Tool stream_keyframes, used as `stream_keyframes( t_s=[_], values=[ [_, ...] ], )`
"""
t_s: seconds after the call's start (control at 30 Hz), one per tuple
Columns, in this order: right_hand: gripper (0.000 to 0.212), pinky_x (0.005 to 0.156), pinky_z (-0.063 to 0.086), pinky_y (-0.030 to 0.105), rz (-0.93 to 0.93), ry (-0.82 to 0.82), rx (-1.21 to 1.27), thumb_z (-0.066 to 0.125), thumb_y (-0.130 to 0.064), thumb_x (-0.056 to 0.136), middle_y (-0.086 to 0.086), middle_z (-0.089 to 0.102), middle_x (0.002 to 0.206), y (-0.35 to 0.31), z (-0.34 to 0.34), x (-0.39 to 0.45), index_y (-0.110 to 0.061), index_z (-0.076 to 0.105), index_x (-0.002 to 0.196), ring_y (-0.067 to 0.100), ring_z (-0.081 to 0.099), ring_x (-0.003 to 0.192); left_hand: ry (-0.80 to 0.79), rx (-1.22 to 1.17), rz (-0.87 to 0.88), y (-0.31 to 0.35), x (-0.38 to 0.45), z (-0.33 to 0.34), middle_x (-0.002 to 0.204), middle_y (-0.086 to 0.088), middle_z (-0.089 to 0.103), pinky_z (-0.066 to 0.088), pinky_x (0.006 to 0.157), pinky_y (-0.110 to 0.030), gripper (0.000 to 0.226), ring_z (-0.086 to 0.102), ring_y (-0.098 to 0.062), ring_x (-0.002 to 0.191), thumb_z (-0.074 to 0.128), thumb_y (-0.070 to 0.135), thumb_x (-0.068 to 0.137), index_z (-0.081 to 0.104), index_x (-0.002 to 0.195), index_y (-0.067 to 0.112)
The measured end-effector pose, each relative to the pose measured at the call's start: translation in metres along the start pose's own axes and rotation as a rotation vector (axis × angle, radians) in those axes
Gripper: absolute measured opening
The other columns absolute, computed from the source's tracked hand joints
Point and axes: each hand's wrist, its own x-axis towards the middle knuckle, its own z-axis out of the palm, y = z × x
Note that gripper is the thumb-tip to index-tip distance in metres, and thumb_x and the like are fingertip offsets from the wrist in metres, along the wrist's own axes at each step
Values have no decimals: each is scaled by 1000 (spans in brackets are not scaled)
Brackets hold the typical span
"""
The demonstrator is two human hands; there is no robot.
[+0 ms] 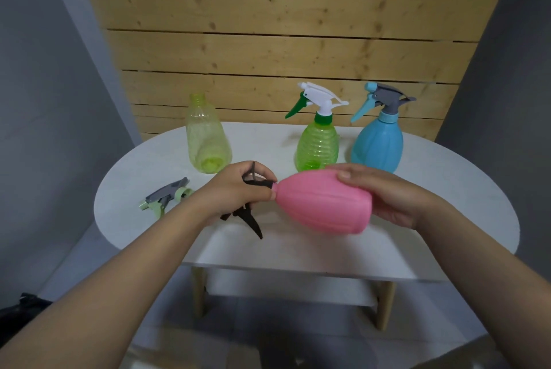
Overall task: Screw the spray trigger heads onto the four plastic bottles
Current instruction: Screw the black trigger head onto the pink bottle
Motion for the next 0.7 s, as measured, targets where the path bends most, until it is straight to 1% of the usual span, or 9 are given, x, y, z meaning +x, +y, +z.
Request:
stream_keyframes(
  t_s=[0.1, 0.2, 0.27, 0.33, 0.4, 0.47, 0.53, 0.6, 0.7],
  values=[
    [69, 77, 57, 32, -78, 47, 68, 74, -5, 66, 11, 54, 128, -1, -3, 0, -24, 49, 127, 28, 60, 111, 77, -86, -51, -4, 3, -8, 48, 8, 58, 35, 40, -18, 20, 48, -10, 44, 73, 9, 67, 66, 82, 22],
    [72, 71, 56, 26, -170, 65, -1, 77, 4, 61, 8, 54, 124, 1, -3, 0, -29, 49, 119, 21, 60, 106, 81, -101, -53, -7, 3, -13, 52, 5, 58, 36, 44, -22, 28, 50, -13, 49, 76, 22, 58, 66, 85, 23],
    [63, 72, 57, 29, -186, 91, -32, 77, -11, 64, 7, 58, 123, 1, -3, -2, -28, 51, 119, 21, 64, 103, 52, -82, -13, -8, 1, -14, 58, 9, 62, 39, 45, -22, 32, 53, -12, 52, 77, 22, 60, 65, 89, 23],
    [56, 69, 59, 33, -171, 143, -83, 70, -34, 67, 9, 65, 113, 1, -1, -2, -26, 55, 120, 25, 70, 92, 6, -83, 48, -9, 0, -14, 70, 15, 69, 44, 48, -18, 28, 57, -5, 55, 77, 12, 68, 64, 91, 21],
    [61, 61, 58, 34, -146, 196, -217, 60, -58, 69, 13, 71, 100, 1, 0, -3, -23, 58, 119, 30, 72, 81, -10, -72, 82, -9, -2, -13, 75, 17, 70, 47, 53, -15, 26, 59, -2, 57, 75, 6, 71, 65, 89, 23],
    [71, 58, 57, 33, -103, 201, -317, 50, -72, 68, 14, 75, 86, 4, 1, -3, -21, 61, 116, 30, 73, 74, 4, -44, 94, -9, -3, -12, 75, 15, 69, 48, 55, -15, 28, 59, -1, 59, 77, 7, 70, 66, 85, 28],
    [72, 62, 59, 35, -58, 204, -306, 46, -75, 69, 14, 76, 84, 6, 2, -2, -20, 64, 113, 30, 73, 75, 20, -14, 102, -9, -4, -11, 82, 8, 68, 49, 59, -18, 28, 60, -3, 63, 79, 10, 69, 67, 83, 31],
    [66, 74, 60, 41, -43, 198, -225, 48, -69, 74, 15, 75, 95, 7, 2, 0, -20, 65, 114, 31, 73, 84, 24, -8, 102, -11, -3, -12, 88, 1, 67, 49, 63, -20, 27, 61, -4, 68, 79, 12, 68, 67, 84, 29],
    [52, 81, 59, 43, -66, 127, -102, 49, -58, 81, 14, 72, 110, 8, 2, 1, -24, 62, 117, 28, 70, 98, 43, -11, 92, -12, -2, -11, 88, 0, 68, 49, 60, -18, 27, 61, -4, 66, 80, 13, 67, 67, 86, 28]
  ],
)
